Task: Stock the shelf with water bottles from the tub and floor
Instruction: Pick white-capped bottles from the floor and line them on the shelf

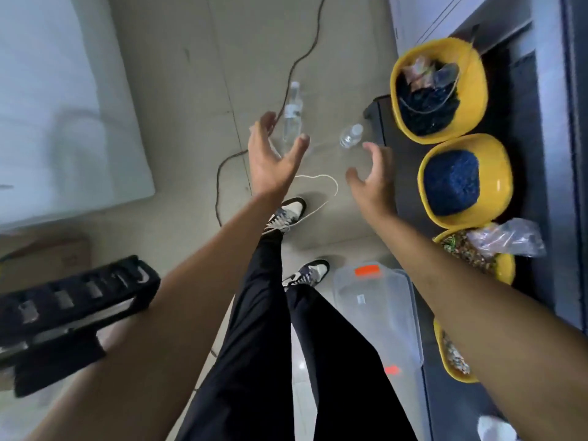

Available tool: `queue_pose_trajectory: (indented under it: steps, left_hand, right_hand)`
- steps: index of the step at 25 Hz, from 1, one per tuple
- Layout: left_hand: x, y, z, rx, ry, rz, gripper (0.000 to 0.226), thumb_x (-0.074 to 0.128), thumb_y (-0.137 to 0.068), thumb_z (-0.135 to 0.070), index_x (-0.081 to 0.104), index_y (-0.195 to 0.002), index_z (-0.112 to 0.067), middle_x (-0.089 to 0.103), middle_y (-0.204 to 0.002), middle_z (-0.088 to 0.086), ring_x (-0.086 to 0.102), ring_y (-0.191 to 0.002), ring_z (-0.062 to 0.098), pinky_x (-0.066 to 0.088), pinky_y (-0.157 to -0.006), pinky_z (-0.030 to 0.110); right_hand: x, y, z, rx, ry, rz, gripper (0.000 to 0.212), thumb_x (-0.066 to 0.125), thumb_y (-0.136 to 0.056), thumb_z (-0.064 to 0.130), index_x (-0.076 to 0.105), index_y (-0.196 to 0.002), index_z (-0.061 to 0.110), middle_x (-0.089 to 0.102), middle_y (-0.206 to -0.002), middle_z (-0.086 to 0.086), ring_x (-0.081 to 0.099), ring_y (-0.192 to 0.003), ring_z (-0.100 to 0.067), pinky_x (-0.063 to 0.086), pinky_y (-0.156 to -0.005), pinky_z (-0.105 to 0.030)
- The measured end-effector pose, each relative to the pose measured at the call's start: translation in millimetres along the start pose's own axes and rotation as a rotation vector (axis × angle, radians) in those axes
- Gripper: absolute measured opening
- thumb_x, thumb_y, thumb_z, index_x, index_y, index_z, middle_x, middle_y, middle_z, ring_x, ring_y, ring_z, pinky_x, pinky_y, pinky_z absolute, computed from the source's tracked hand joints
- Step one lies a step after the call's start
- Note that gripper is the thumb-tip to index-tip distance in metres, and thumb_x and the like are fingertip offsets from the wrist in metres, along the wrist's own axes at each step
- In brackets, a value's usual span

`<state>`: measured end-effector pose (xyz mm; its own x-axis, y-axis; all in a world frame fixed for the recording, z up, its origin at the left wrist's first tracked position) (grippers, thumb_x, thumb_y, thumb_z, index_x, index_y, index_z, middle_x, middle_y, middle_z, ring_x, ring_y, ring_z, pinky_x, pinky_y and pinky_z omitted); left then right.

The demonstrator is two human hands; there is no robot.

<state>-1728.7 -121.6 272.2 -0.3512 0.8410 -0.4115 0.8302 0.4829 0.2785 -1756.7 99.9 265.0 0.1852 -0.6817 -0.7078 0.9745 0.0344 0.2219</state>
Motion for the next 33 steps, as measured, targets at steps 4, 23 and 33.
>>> queue_pose_trajectory:
  steps: [4,23,33]
  left_hand:
    - [52,-58,97,-0.005,-0.068,0.050,0.075,0.071,-0.083,-0.056,0.049,-0.139,-0.010,0.057,-0.135,0.004,0.052,-0.128,0.020,0.044,-0.109,0.043]
    - [223,-178,217,-0.015,-0.309,0.327,0.043,0.071,-0.087,-0.023,0.062,-0.129,-0.013,0.070,-0.119,0.002,0.063,-0.109,0.020,0.043,-0.090,0.022]
    - [106,-122,-108,0.306,-0.157,0.123,0.035,0.073,-0.081,-0.022,0.070,-0.114,-0.012,0.055,-0.078,-0.017,0.053,-0.080,0.015,0.046,-0.083,0.037]
  right_hand:
    - [97,-67,-60,0.049,0.097,0.074,0.058,0.068,-0.086,0.013,0.050,-0.139,-0.001,0.051,-0.136,-0.021,0.048,-0.128,-0.037,0.036,-0.103,-0.031]
    - [186,-199,-212,0.497,-0.026,-0.238,0.039,0.073,-0.086,0.023,0.063,-0.122,0.011,0.067,-0.119,-0.004,0.063,-0.107,-0.021,0.041,-0.080,-0.022]
    - [-48,-146,33,0.173,-0.067,-0.306,0.038,0.079,-0.079,0.033,0.069,-0.105,0.007,0.069,-0.092,-0.005,0.061,-0.086,-0.025,0.047,-0.080,-0.038]
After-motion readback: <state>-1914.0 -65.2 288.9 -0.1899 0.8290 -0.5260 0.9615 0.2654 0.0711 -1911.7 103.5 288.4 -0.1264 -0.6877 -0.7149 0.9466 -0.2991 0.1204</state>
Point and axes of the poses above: each hand's wrist, its own y-axis away from the middle knuckle, its own x-axis out of the palm, z = x × y, the point moved 7 cm from there along -y, towards the middle knuckle
